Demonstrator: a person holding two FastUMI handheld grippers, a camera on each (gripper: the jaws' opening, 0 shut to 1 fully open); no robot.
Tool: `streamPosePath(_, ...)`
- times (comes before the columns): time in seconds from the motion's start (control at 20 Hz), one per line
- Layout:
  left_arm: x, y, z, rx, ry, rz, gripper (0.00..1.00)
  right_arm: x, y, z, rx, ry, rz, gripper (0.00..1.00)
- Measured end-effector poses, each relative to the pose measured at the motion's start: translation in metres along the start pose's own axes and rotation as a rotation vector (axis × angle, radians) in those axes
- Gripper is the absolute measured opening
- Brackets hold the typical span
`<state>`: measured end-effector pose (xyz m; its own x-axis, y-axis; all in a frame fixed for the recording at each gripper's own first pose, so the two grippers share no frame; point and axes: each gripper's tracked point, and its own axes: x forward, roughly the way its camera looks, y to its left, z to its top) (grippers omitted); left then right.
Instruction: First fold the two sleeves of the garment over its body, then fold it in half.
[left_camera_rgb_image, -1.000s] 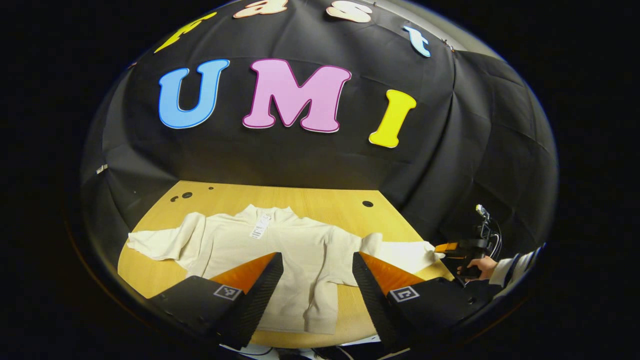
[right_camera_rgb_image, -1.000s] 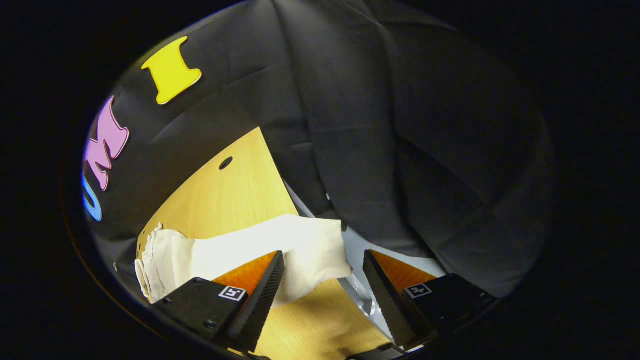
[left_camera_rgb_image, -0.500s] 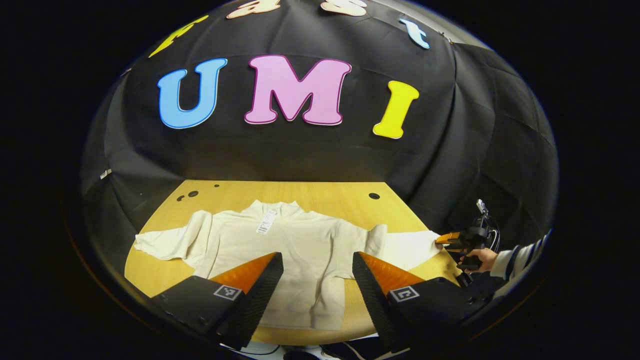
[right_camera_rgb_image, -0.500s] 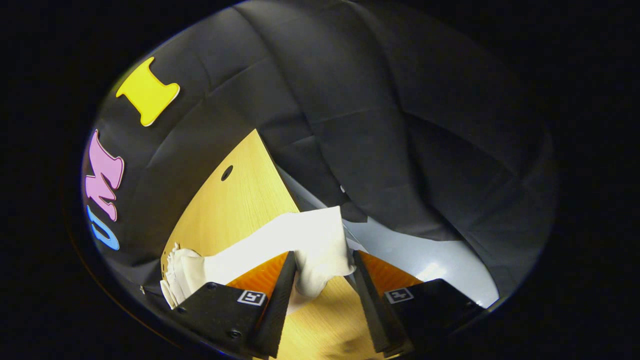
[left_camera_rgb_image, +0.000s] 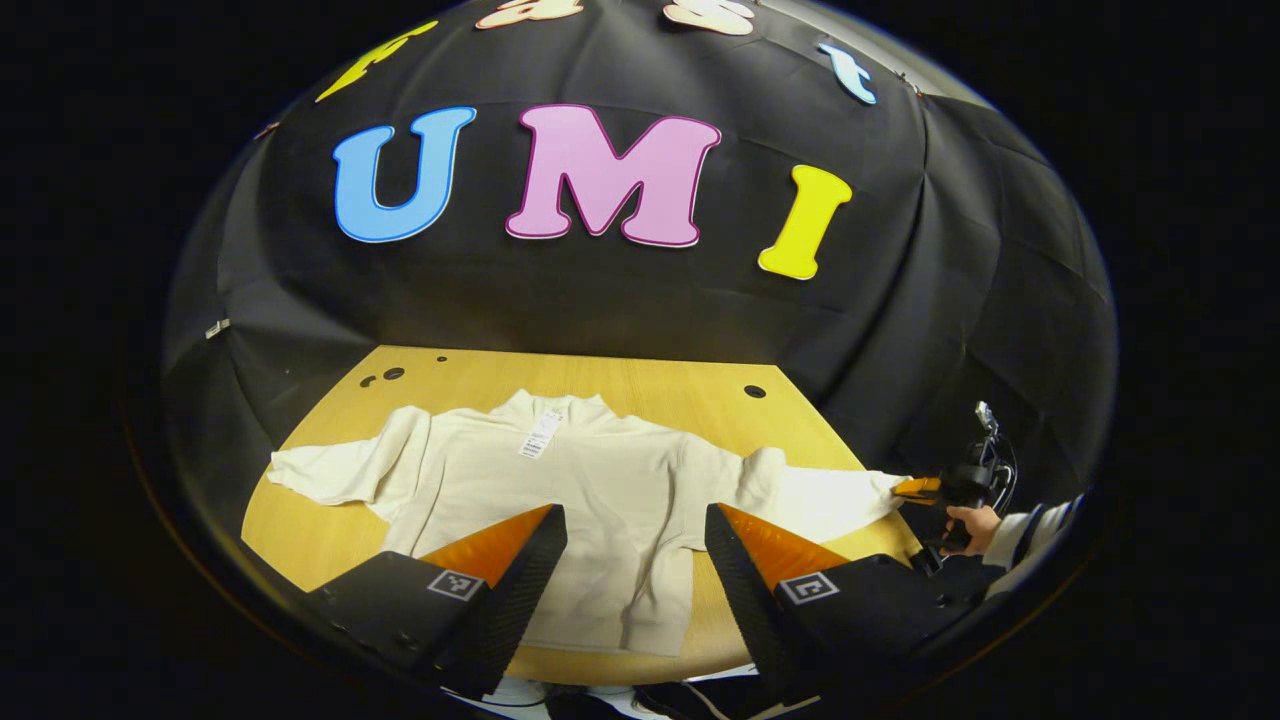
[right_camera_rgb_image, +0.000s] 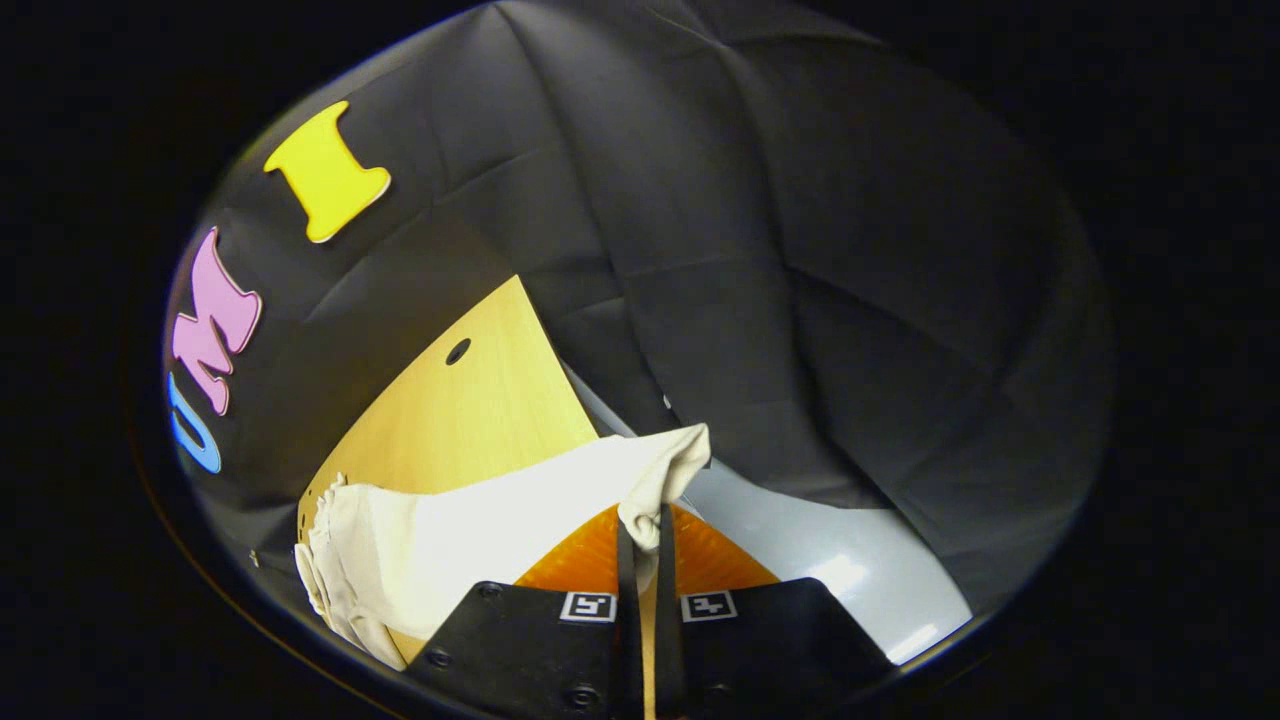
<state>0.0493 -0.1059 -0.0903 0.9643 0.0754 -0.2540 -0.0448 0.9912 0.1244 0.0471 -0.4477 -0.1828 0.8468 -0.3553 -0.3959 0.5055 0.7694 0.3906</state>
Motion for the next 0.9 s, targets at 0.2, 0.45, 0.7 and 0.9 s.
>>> streamPosePath(0.2, -0.002, 0.005, -0.004, 0.002, 0.005, -0.053, 0.92, -0.037, 0.002, -0.002, -0.004, -0.065, -0.016, 0.09)
streamPosePath(0.45, -0.007, 0.029, 0.003, -0.007, -0.004, -0.110, 0.92, -0.089, 0.007, -0.016, 0.037, -0.128, -0.059, 0.09)
streamPosePath(0.7, -0.009, 0.070, 0.011, -0.043, -0.016, -0.136, 0.92, -0.140, 0.067, -0.037, 0.068, -0.177, -0.025, 0.08)
streamPosePath(0.9, -0.012, 0.100, 0.016, -0.046, -0.035, -0.179, 0.92, -0.171, 0.147, -0.057, 0.032, -0.203, 0.039, 0.08)
